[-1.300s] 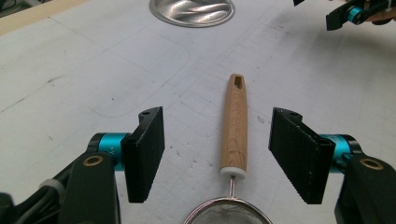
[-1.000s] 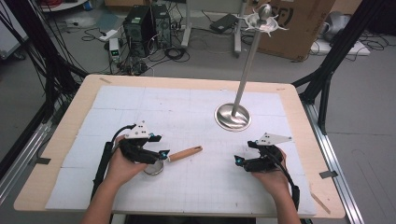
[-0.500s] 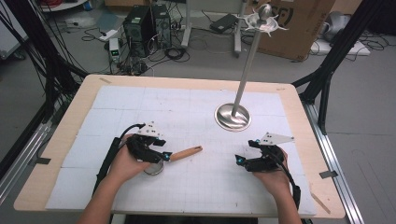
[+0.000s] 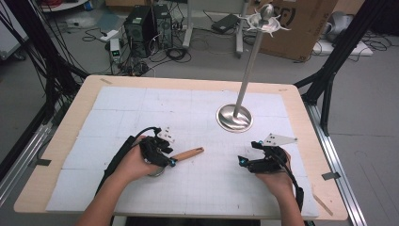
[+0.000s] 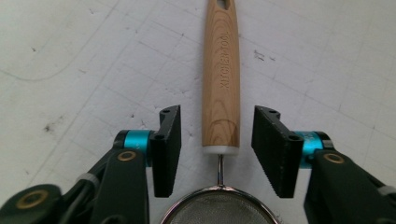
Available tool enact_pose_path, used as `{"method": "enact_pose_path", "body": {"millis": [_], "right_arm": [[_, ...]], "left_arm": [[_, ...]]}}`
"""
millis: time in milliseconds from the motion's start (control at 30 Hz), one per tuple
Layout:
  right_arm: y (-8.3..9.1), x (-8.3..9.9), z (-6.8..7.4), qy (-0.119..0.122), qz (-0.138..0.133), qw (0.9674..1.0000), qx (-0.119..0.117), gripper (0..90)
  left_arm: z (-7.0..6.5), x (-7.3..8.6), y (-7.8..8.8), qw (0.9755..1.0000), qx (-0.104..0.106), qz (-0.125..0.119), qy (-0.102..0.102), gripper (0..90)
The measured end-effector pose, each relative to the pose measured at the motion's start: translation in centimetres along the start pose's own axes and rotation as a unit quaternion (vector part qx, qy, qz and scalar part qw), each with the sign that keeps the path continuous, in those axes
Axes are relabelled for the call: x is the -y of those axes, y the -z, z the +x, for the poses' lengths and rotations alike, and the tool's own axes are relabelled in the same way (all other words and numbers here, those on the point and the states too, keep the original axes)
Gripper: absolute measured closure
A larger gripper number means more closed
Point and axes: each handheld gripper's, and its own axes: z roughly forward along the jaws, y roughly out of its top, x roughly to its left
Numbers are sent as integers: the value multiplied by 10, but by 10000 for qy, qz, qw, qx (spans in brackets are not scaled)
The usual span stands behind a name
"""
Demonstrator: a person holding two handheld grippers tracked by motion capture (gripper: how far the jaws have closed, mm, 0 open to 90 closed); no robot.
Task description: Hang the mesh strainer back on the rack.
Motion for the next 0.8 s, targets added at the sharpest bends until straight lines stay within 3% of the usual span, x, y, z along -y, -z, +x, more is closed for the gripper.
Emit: {"method": "enact_pose_path", "body": {"millis": [67,267,400,533,800], "right_arm": [[0,0,0,-18,11,10000,-8,149],[-1,0,0,-15,32,10000,0,149],[-1,0,0,14,43,10000,9,149],[-1,0,0,-13,30,10000,-2,149],[-2,0,1,4,47,10000,-7,149]], "left_arm": [[0,0,-3,9998,-43,197,-86,572],[0,-1,-9,9988,-31,466,-136,620],[-4,-10,-12,9967,-127,721,-340,627],[-4,-17,-16,9948,-60,908,-447,657],[0,-22,-19,9927,98,1115,-445,662]]}}
